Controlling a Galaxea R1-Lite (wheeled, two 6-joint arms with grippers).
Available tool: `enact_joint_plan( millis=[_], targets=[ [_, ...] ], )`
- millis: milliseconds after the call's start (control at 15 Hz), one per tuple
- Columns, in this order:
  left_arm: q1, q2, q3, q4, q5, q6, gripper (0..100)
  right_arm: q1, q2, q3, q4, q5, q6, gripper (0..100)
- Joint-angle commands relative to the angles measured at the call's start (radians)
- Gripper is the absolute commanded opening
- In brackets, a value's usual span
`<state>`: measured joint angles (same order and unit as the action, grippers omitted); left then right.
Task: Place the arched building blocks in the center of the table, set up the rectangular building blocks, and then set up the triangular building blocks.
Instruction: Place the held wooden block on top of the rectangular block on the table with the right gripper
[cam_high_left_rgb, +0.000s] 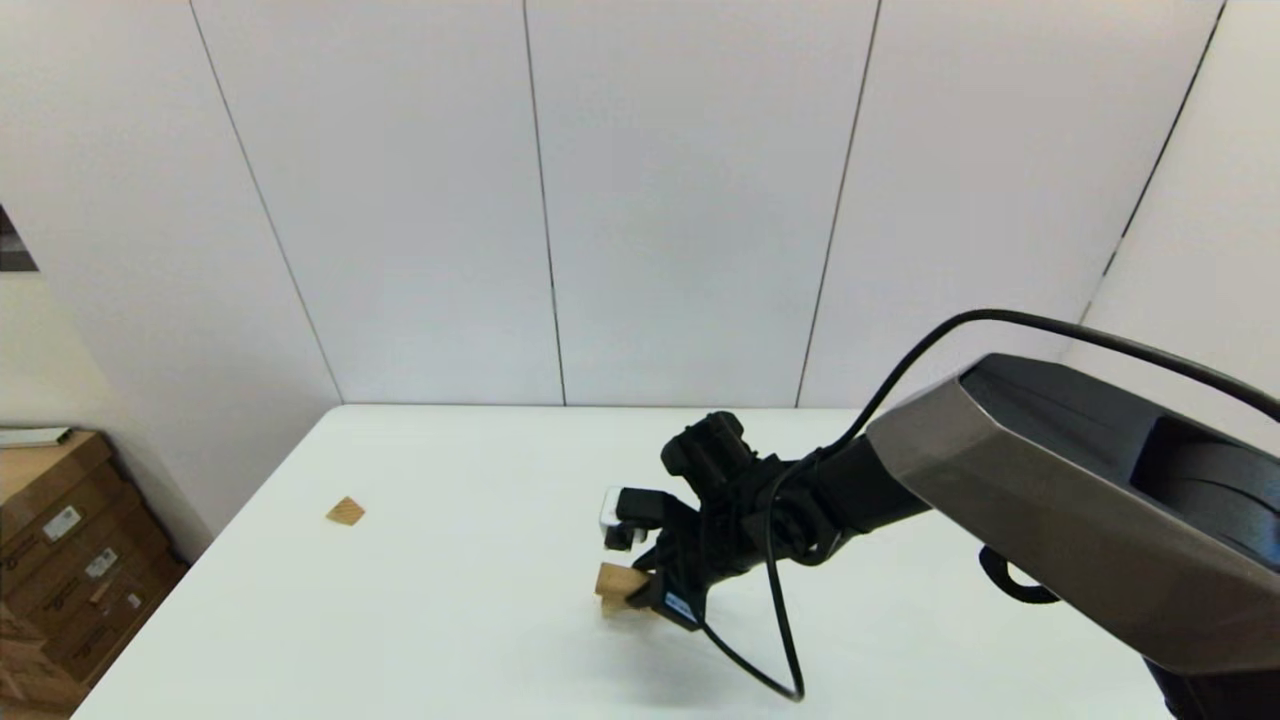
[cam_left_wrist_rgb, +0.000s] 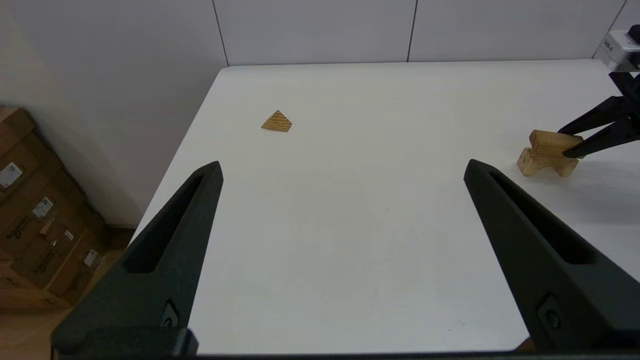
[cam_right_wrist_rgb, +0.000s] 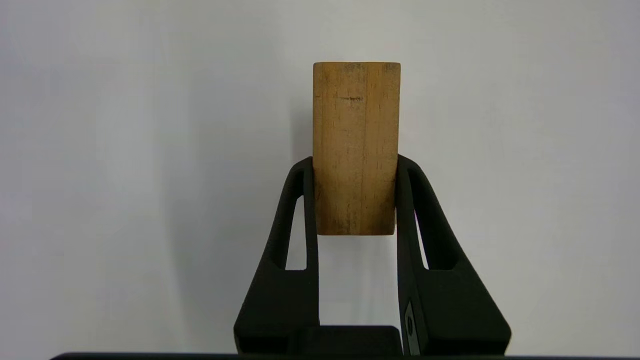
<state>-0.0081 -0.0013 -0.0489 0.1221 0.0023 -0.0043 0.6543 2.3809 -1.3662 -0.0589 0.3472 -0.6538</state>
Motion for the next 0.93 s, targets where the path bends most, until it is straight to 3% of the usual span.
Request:
enact_joint_plan(
  millis=[67, 933],
  targets=[
    [0.000, 0.001, 0.000, 0.001, 0.001, 0.000, 100, -0.012, 0.020, -0.016, 0.002, 0.003, -0.023, 0],
    [0.000, 0.001, 0.000, 0.001, 0.001, 0.000, 100, -0.021, 0.017, -0.019, 0.033, 0.003, -0.038, 0]
  ],
)
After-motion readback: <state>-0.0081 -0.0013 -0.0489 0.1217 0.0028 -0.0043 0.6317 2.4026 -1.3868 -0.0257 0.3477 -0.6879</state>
